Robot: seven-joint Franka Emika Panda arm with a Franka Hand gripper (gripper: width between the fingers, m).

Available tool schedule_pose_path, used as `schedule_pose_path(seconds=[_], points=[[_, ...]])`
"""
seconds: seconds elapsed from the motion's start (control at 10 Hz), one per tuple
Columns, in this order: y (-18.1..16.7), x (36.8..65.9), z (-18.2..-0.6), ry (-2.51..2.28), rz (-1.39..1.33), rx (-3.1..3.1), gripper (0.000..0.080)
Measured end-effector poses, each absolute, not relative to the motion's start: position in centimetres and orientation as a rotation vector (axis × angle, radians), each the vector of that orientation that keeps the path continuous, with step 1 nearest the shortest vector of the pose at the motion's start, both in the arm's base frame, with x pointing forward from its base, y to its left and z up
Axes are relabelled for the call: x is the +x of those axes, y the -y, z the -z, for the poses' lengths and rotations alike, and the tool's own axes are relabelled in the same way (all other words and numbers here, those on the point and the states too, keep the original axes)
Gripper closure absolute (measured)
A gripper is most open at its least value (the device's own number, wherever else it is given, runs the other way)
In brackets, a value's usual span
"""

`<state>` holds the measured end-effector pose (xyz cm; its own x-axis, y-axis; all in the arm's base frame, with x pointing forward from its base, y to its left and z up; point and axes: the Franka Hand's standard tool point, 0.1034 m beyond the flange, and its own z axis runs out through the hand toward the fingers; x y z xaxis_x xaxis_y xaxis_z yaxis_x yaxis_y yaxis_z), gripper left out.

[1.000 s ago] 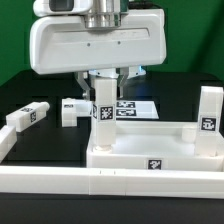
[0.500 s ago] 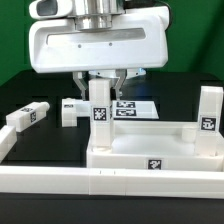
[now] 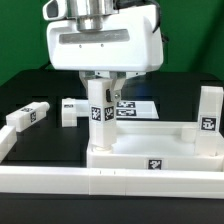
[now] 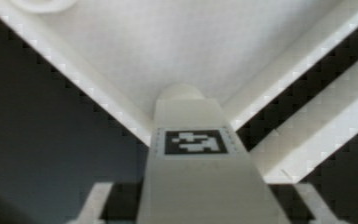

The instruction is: Assemble desk

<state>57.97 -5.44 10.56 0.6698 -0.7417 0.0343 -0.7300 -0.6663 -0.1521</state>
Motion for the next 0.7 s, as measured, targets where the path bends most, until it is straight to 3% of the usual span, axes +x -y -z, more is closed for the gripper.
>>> schedule_pose_path(seconds=[0.4, 0.5, 0.6, 0.7], points=[[5.33, 57.99, -10.51, -1.48, 0.125, -2.602, 0.0509], [5.31, 57.99, -10.51, -1.478, 0.125, -2.603, 0.0434], [5.45, 57.98, -10.5, -1.4, 0.132, -2.649, 0.0434], [5.75, 57.96, -10.49, -1.341, 0.14, -2.682, 0.025]])
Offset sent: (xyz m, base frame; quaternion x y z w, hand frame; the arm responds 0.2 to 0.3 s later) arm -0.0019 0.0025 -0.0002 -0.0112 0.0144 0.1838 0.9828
